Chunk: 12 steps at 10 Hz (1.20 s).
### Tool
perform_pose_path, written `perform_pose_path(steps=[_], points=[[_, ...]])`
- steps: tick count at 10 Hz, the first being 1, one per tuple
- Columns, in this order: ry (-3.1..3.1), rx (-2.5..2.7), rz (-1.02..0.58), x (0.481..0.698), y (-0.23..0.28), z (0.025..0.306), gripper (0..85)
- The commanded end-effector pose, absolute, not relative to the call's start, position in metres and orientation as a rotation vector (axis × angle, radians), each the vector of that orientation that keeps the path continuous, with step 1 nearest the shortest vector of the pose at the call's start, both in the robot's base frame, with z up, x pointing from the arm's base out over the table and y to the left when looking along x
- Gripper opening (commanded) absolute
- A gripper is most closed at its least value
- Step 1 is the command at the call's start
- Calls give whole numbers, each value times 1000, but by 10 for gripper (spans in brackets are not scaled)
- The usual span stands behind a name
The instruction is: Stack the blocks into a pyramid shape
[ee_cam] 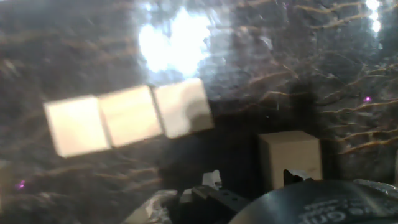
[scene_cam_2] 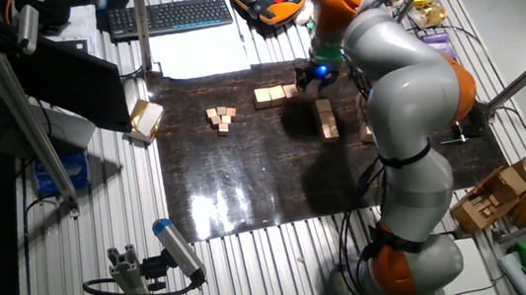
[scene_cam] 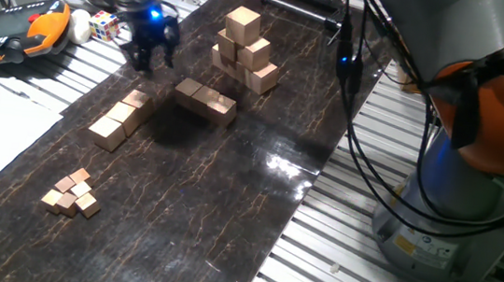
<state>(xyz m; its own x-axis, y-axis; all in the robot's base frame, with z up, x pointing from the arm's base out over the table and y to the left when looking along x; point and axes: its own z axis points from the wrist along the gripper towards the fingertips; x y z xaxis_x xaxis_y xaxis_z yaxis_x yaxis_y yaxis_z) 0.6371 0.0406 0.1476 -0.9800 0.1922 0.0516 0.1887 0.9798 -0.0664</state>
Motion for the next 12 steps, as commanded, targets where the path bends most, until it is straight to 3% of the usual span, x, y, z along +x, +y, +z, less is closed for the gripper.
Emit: perform_pose_path(steps=[1,8,12], points=[[-3103,-361,78,638,76,147,557],[-3080,-336,93,637,80,149,557],[-3076,-279,169,637,80,149,480]])
